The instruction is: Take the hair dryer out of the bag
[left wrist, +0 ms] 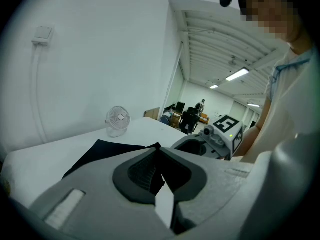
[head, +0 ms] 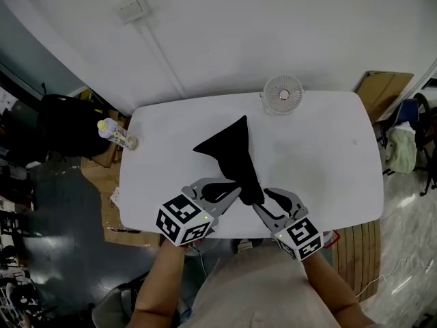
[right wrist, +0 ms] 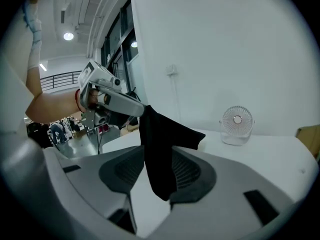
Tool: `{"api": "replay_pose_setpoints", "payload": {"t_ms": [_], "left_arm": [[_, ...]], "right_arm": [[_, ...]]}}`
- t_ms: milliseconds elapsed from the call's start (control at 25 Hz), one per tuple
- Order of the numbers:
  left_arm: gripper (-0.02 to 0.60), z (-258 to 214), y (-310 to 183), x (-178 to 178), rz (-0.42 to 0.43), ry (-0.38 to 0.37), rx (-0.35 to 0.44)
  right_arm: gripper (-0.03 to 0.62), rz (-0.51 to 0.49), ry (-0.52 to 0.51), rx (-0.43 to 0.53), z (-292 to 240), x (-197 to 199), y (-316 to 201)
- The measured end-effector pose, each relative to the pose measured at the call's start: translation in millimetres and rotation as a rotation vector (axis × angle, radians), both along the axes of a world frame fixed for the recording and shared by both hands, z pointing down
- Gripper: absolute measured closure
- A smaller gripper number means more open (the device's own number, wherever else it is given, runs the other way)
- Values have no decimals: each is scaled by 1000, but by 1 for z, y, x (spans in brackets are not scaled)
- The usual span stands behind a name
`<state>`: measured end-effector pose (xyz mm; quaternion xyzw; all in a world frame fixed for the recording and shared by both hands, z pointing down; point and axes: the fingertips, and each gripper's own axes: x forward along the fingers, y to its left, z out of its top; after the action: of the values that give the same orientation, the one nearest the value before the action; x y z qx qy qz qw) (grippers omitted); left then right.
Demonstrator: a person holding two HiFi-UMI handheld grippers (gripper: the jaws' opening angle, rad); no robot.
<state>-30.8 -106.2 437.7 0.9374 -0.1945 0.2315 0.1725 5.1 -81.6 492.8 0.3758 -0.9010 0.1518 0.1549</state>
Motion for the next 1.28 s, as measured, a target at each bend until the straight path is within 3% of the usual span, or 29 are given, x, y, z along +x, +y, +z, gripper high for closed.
{"api": "replay_pose_setpoints", "payload": {"t_ms": [240, 360, 600, 720, 840, 1080, 1280], "left_arm": [[555, -19, 22, 14, 68, 81, -27], [555, -17, 31, 13, 97, 78, -34], [555, -2, 34, 3, 95, 69, -80], [555, 6, 34, 1, 97, 60, -96], [555, 19, 29, -6, 86, 23, -109], [555, 65, 13, -14, 101, -145, -127], [555, 115, -6, -20, 40, -201, -188]], "right_arm": [[412, -62, 88, 37, 3, -9, 4], [487, -75, 103, 45, 4, -3, 9], [487, -149, 90, -18, 17, 4, 13], [558, -126, 133, -16, 25, 7, 2], [566, -89, 173, -8, 28, 12, -14], [566, -30, 284, 7, 47, 17, -47], [566, -8, 375, -20, 87, 18, -62]]}}
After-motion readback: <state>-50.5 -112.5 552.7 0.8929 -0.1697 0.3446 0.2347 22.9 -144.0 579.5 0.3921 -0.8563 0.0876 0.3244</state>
